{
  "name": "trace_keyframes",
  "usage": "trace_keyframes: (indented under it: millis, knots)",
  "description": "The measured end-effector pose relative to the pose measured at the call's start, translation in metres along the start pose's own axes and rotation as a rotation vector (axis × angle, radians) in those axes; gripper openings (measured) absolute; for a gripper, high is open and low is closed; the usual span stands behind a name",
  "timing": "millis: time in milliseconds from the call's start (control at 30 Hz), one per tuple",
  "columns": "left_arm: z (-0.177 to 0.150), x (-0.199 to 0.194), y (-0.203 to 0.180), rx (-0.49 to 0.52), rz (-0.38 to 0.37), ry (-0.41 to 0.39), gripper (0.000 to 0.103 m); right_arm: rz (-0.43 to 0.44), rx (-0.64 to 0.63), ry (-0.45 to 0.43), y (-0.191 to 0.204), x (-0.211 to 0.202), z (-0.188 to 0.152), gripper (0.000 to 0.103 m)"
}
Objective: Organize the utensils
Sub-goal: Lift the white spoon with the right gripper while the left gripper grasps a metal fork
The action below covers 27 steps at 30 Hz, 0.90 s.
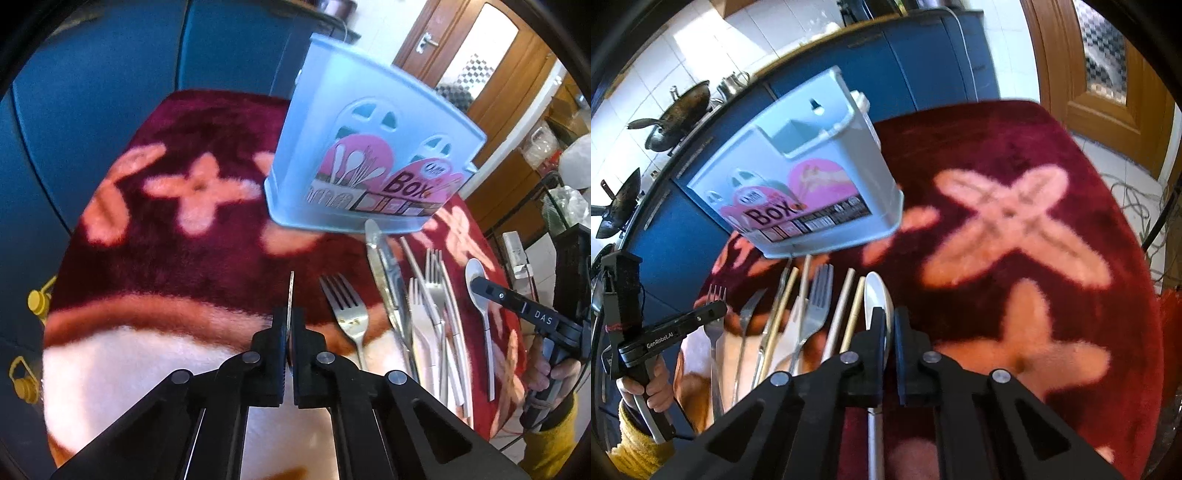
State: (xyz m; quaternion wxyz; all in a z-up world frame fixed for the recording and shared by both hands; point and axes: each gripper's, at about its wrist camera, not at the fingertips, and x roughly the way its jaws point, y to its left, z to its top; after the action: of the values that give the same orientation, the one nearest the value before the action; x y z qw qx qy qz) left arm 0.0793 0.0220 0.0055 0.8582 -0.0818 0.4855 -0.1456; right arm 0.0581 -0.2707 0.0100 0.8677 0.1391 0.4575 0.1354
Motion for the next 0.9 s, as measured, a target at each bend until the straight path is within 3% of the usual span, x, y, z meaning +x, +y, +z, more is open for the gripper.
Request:
trace_keyframes:
  millis: [533,900]
  knots:
    - [-0.008,-0.096,-0.029,0.073,0.034,-0.361,0.002,-0.097,-0.101,-0.409,0.051,-0.09,-0.001,0.006]
    - [0.035,-0.142,-0.033,0.084,0.091,-0.525,0.002,-0.092,-0.09,-0.477,0.06,-0.096,0.01,0.006]
